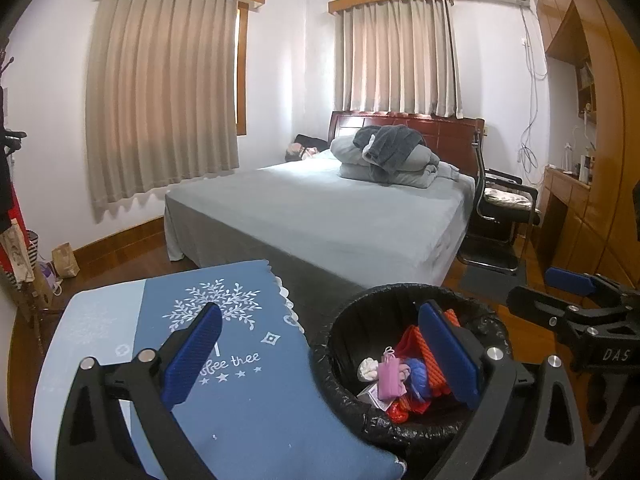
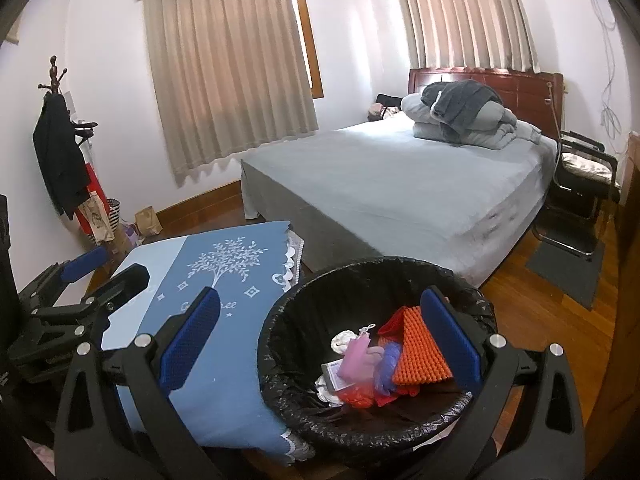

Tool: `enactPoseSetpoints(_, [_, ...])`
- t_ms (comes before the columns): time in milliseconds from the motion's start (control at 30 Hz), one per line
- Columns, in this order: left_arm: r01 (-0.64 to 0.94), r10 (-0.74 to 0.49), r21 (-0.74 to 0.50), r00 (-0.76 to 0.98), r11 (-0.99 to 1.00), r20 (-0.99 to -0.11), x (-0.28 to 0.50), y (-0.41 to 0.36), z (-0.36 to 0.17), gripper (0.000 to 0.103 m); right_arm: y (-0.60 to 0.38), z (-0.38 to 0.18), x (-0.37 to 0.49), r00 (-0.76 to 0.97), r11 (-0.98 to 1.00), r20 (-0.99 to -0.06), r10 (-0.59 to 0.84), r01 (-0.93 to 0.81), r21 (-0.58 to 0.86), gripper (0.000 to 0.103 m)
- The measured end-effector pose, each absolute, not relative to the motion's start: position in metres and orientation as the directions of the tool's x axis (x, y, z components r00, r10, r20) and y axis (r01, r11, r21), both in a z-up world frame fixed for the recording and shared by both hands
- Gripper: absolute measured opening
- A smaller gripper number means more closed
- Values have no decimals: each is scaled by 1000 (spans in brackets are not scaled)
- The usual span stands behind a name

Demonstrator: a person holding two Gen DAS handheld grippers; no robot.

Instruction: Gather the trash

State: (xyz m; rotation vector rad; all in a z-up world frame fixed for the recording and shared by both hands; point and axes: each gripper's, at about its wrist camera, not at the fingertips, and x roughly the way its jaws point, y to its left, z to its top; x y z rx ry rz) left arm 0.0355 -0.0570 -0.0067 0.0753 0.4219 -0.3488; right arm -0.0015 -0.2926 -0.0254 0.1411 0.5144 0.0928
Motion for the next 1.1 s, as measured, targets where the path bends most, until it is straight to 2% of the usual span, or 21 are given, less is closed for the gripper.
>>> enactPoseSetpoints(1100, [345,-314,1,856,939,-411,33,-57,-5,97,-292,-26,-2,867,986,-484,122,-52,157,98])
